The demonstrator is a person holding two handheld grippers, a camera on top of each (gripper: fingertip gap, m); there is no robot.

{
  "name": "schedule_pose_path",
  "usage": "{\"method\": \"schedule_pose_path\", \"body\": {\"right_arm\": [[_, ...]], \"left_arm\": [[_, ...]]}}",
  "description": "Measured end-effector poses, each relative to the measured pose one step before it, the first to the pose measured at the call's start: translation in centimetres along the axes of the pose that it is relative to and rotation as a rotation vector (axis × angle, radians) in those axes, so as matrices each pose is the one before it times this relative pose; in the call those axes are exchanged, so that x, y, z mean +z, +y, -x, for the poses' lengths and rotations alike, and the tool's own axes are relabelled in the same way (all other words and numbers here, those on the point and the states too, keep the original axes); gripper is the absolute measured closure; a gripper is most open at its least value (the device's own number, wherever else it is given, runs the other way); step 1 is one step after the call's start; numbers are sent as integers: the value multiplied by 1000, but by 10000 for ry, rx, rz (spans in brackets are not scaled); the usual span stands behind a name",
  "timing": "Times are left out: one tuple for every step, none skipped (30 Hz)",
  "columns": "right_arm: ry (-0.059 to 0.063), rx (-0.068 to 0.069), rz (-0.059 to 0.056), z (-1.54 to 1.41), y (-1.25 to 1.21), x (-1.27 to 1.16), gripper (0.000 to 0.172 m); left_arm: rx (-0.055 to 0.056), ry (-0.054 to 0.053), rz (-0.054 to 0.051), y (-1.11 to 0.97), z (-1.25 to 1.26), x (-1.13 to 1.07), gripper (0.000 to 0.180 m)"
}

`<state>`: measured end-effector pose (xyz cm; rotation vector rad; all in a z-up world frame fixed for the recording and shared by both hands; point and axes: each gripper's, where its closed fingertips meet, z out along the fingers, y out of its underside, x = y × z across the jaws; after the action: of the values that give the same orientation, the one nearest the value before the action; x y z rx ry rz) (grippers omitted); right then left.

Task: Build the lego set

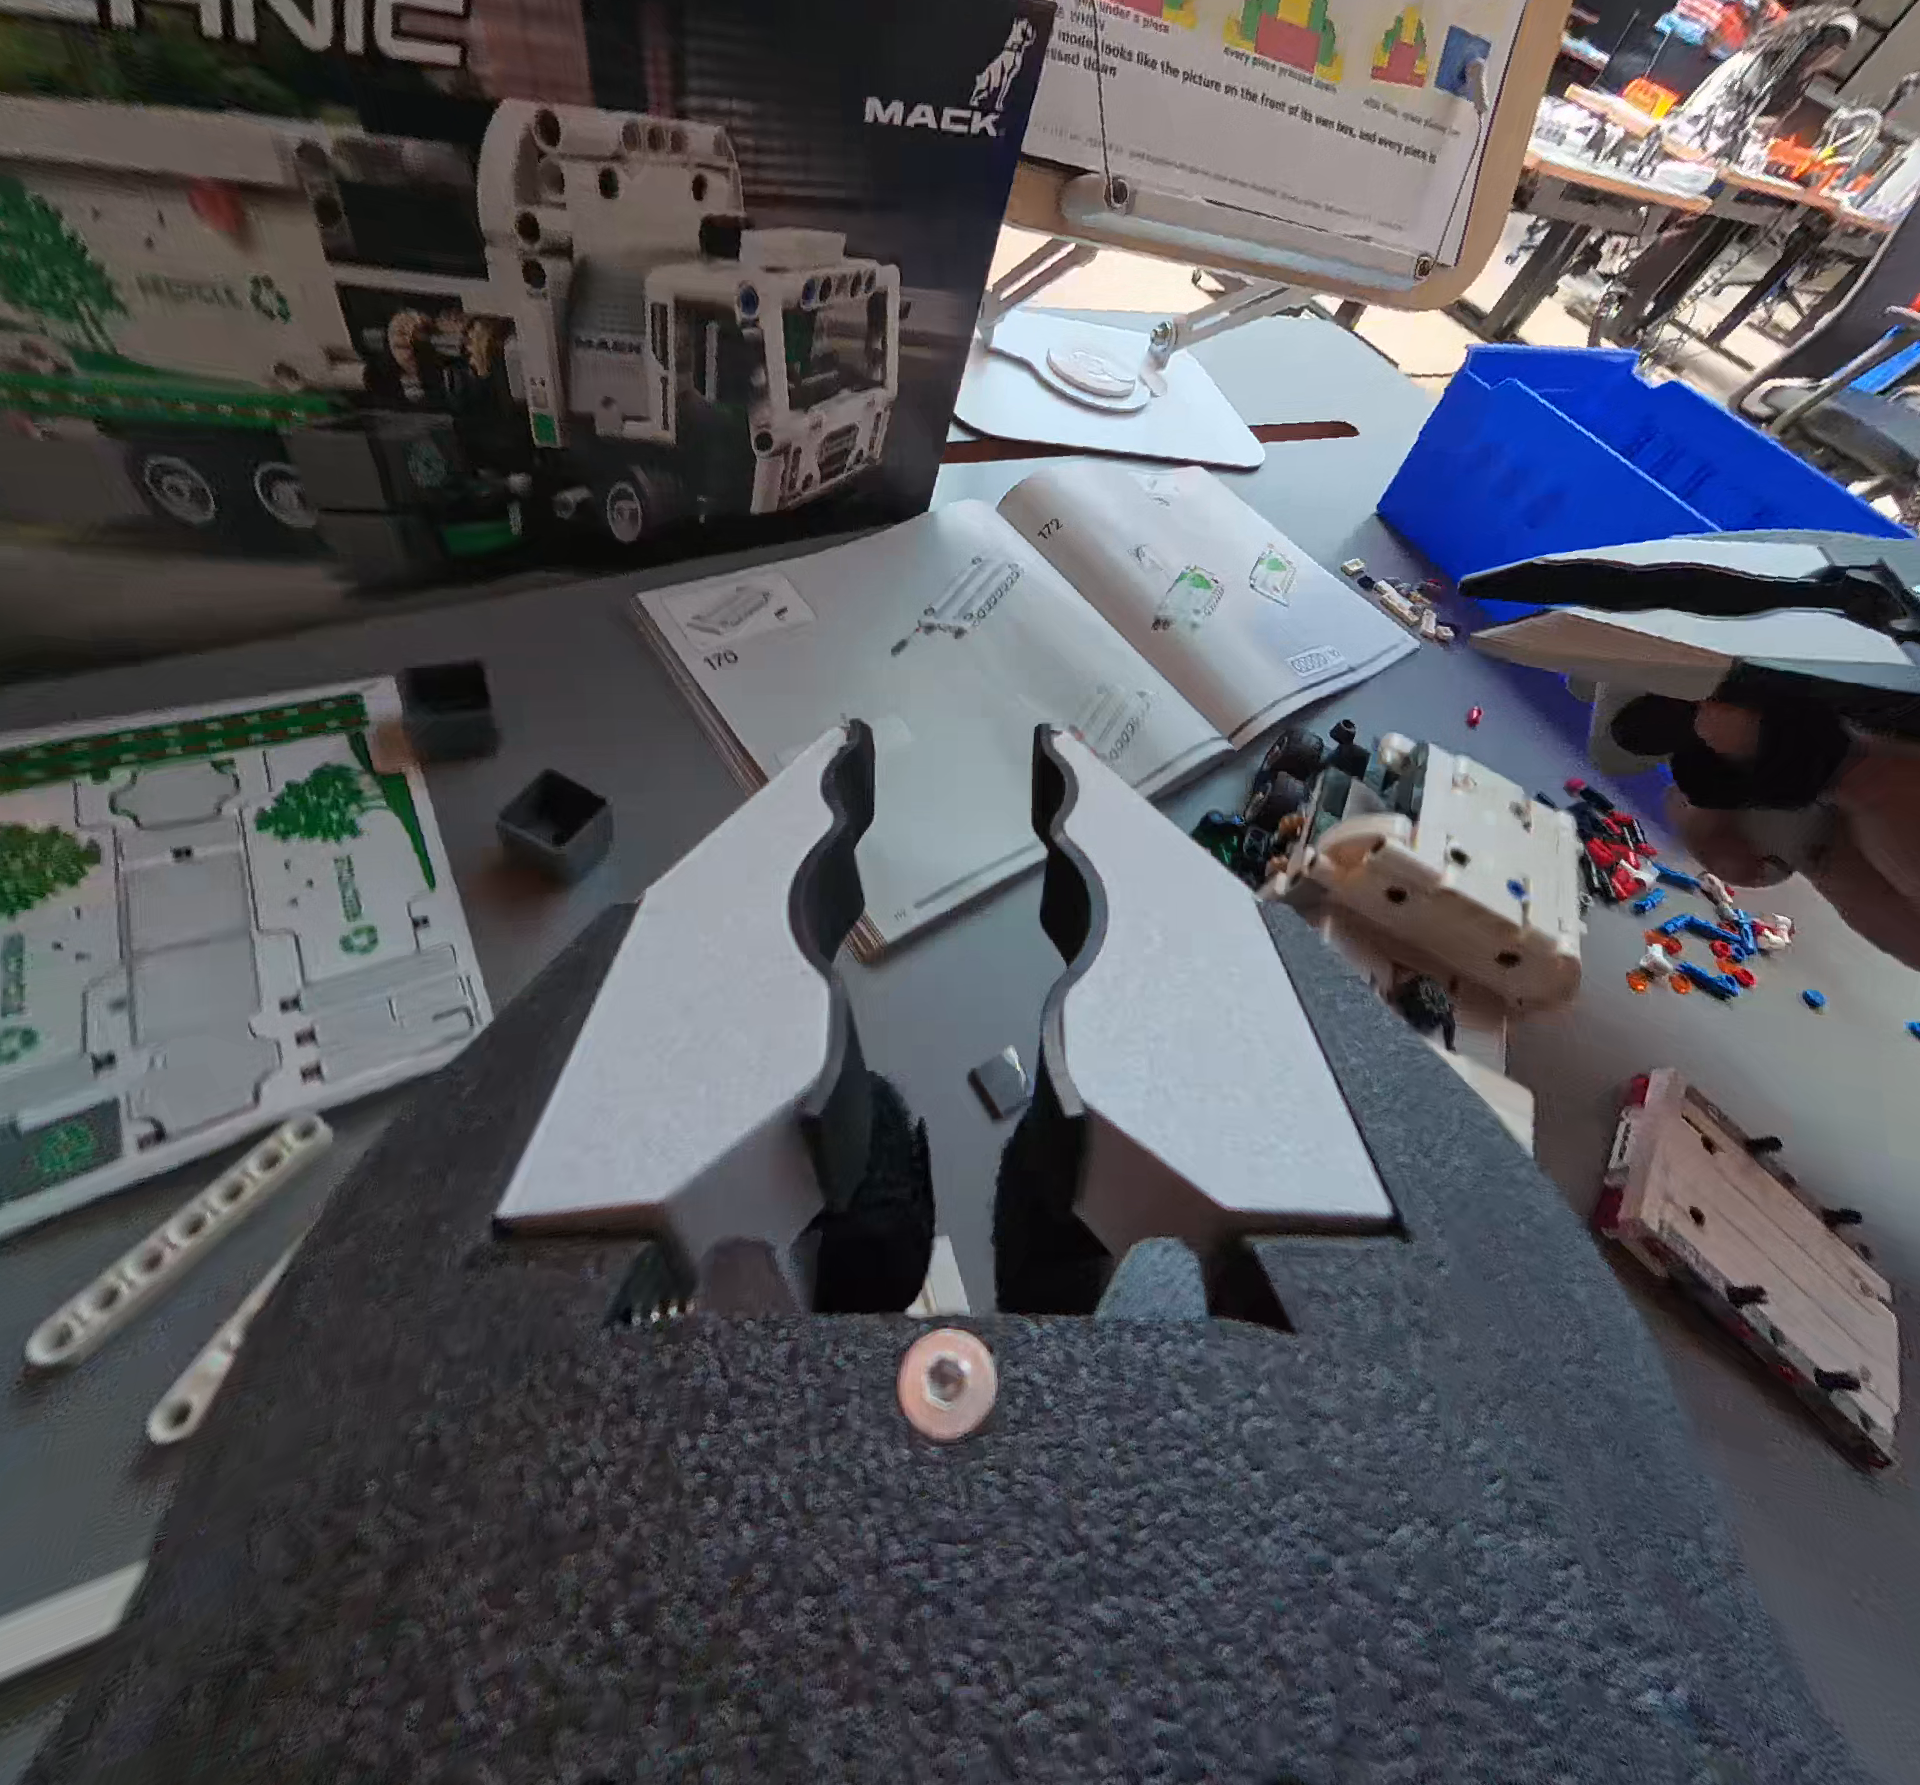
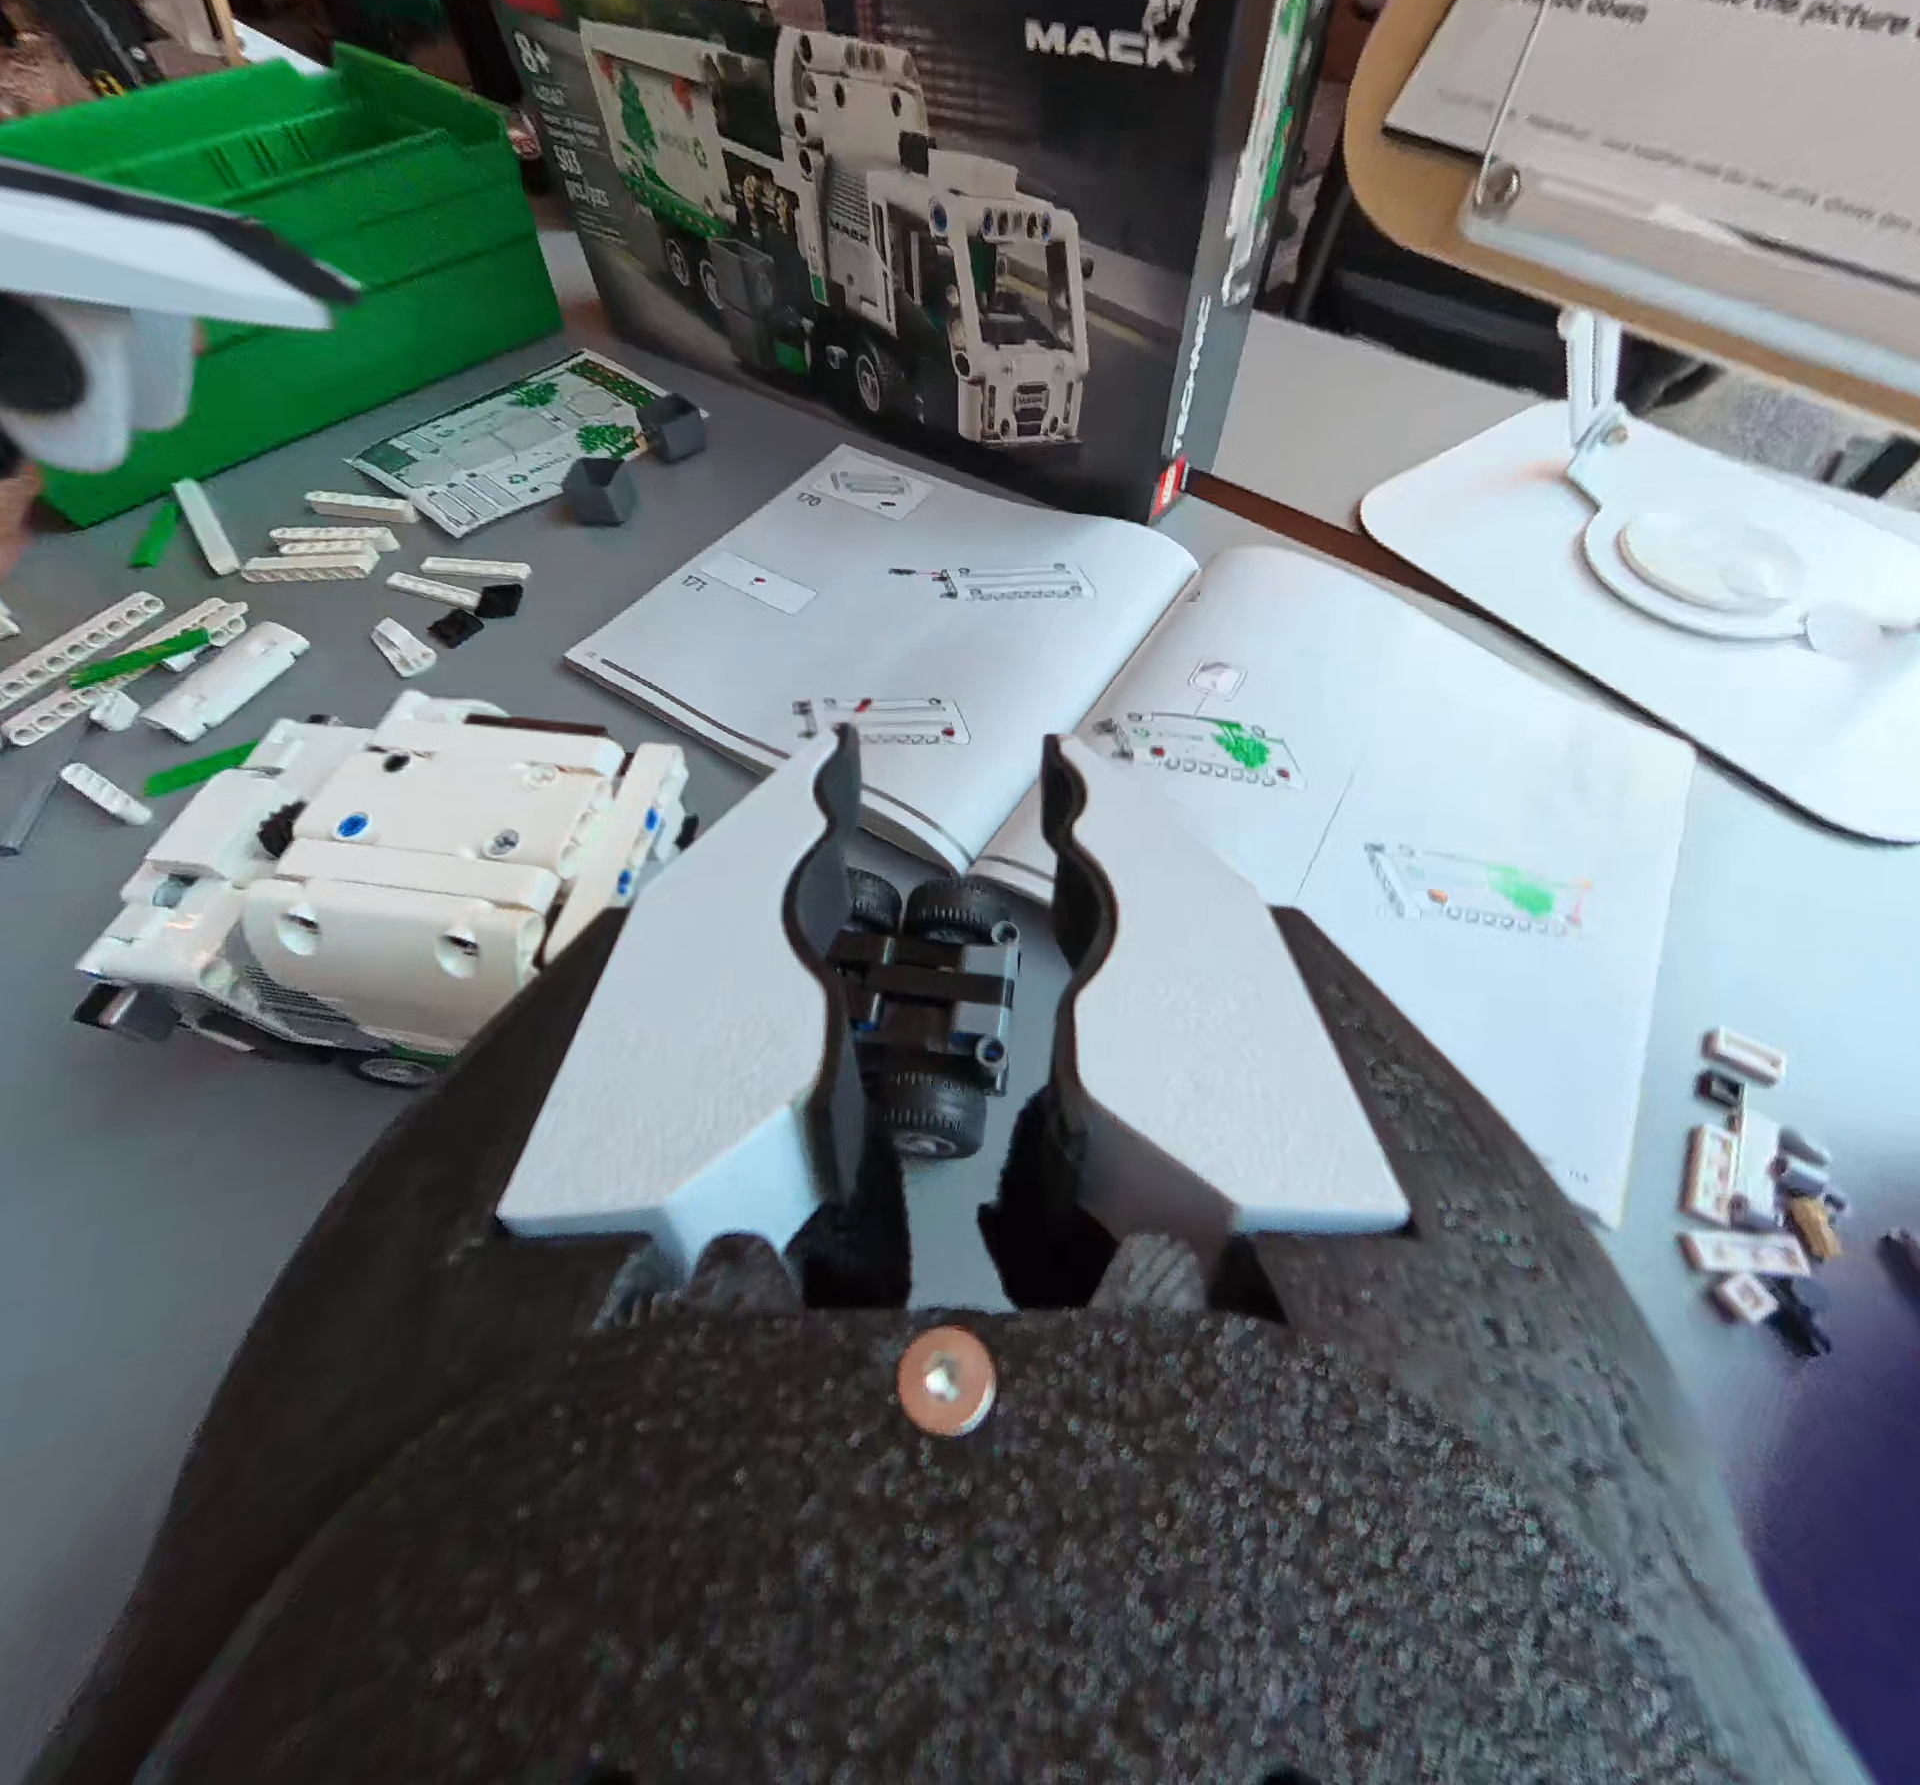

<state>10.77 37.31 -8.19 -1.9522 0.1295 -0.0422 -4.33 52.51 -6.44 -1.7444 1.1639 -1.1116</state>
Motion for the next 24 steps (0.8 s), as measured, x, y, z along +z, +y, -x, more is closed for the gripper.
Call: {"method": "schedule_pose_path", "body": {"right_arm": [[205, 203, 221, -185, 842, 92, 139], [56, 194, 158, -93, 687, 176, 139], [-3, 230, 21, -39, 396, 161, 138], [-62, 77, -59, 9, 214, 139, 138], [61, -126, -54, -169, 168, 32, 139], [167, -211, -58, -298, 97, -87, 140], [81, -180, -51, -159, 70, -161, 141], [3, -78, 16, -19, 98, -185, 140], [-27, -27, 58, 89, 29, -219, 141], [35, -4, -171, 30, -157, -192, 144], [26, -16, -130, 37, -33, -82, 148], [-108, 15, 32, 202, 124, 23, 148], [-114, 85, 43, 158, 64, 35, 147], [-113, 94, 4, 150, -4, 37, 147], [-82, 74, -56, 112, -64, 20, 147], [-39, 62, -97, 36, -84, 10, 147], [-28, 31, -46, -5, 2, 45, 148], [-5, 8, 29, -38, 123, 62, 148], [38, 5, 46, -79, 141, 66, 148], [3, -23, 20, 21, 94, 70, 148], [-20, -40, 18, 63, 90, 79, 148], [12, -35, 50, 35, 128, 74, 149], [16, -64, 26, 28, 66, 56, 149], [50, -96, -14, 5, -17, 23, 150]], "left_arm": [[-72, 26, -141, 1163, -247, -613, 152], [36, -25, -41, 1121, -204, -436, 152], [126, -134, -63, 932, -32, -334, 152], [158, -195, -138, 657, 108, -268, 152], [134, -165, -140, 476, 139, -200, 152], [72, -106, -88, 379, 153, -135, 152], [1, -49, -66, 243, 126, -106, 152], [-101, 13, 66, 217, 46, -126, 152], [-81, 107, 78, 155, -117, -126, 152], [7, 42, 19, 132, 3, -45, 152], [58, -96, 146, 258, 215, -5, 152], [142, -85, 127, 187, 144, -12, 152], [133, -73, 2, 16, 74, -64, 152], [66, -88, -68, -77, 69, -106, 153], [52, -104, -47, -12, 116, -90, 153], [62, -116, 25, 68, 176, -39, 153], [42, -106, 28, 72, 187, -29, 153], [-12, -64, -17, -13, 167, -23, 153], [-74, -5, -49, -90, 101, -56, 153], [-115, 18, -98, -189, 115, -94, 153], [-137, 30, -152, -312, 146, -180, 153], [-112, 46, -91, -320, 173, -275, 153], [-34, -10, 38, -261, 316, -509, 153], [-4, -111, 44, -359, 558, -896, 153]]}}
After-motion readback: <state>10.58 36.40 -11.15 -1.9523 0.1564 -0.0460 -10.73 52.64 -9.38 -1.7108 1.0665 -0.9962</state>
